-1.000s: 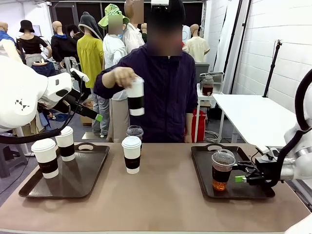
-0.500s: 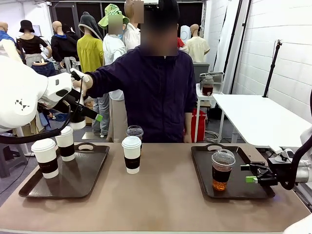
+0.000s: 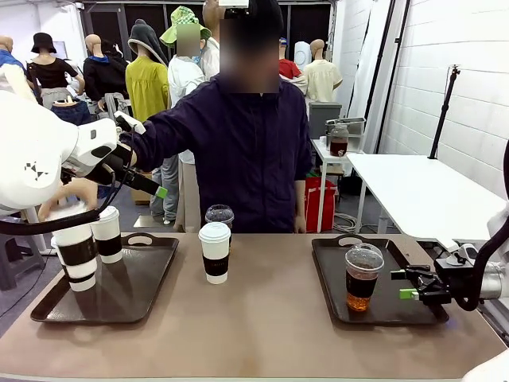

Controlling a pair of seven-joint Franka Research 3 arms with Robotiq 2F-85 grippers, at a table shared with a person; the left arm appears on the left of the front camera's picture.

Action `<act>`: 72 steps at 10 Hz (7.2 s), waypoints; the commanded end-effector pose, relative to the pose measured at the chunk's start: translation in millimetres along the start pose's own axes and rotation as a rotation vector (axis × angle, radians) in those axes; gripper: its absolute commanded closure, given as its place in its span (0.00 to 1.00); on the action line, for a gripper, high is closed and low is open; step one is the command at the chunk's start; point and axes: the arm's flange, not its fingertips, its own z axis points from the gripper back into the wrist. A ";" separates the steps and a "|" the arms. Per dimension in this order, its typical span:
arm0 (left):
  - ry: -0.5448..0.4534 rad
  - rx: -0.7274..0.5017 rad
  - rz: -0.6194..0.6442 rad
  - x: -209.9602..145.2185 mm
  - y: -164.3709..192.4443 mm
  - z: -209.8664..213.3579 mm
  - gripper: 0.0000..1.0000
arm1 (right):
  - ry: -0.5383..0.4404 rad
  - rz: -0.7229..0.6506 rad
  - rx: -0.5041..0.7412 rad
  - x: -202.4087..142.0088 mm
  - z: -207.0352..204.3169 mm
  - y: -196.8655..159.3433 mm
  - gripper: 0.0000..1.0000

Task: Distribute the coffee onto the tray.
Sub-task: Pick up another iced Americano from the middle of the table and place it on the right Handle tray.

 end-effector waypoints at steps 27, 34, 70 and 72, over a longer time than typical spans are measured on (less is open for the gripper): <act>-0.001 -0.003 0.002 -0.7 1.7 -0.1 0.00 | -0.037 0.103 0.161 82.2 -128.0 -138.5 0.00; -0.001 -0.003 0.002 -0.7 1.7 -0.1 0.00 | -0.094 0.090 0.148 74.4 -190.1 -152.7 0.00; -0.001 -0.003 0.002 -0.7 1.7 -0.1 0.00 | -0.096 0.066 0.112 126.6 -170.5 -196.5 0.00; -0.001 -0.003 0.002 -0.7 1.7 -0.1 0.00 | -0.096 0.066 0.112 126.6 -170.5 -196.5 0.00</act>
